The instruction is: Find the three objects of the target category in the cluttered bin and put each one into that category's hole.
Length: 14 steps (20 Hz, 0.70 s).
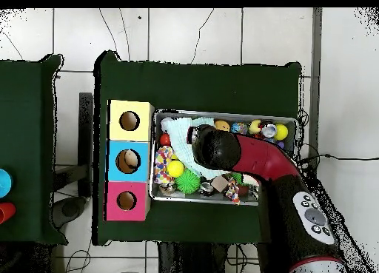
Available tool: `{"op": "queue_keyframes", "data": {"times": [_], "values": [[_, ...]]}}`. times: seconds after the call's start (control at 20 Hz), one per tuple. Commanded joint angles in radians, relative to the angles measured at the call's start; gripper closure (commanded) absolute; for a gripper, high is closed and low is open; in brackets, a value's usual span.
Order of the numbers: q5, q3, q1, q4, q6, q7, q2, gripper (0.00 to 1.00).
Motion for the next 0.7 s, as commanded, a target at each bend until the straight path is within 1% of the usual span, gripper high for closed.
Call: {"op": "queue_keyframes", "data": {"times": [0.05, 0.7], "values": [[-0.014, 0.071, -0.008, 0.013, 0.003, 0.054, 0.024, 0.0], [-0.012, 0.073, -0.008, 0.018, 0.002, 0.056, 0.02, 0.0]]}}
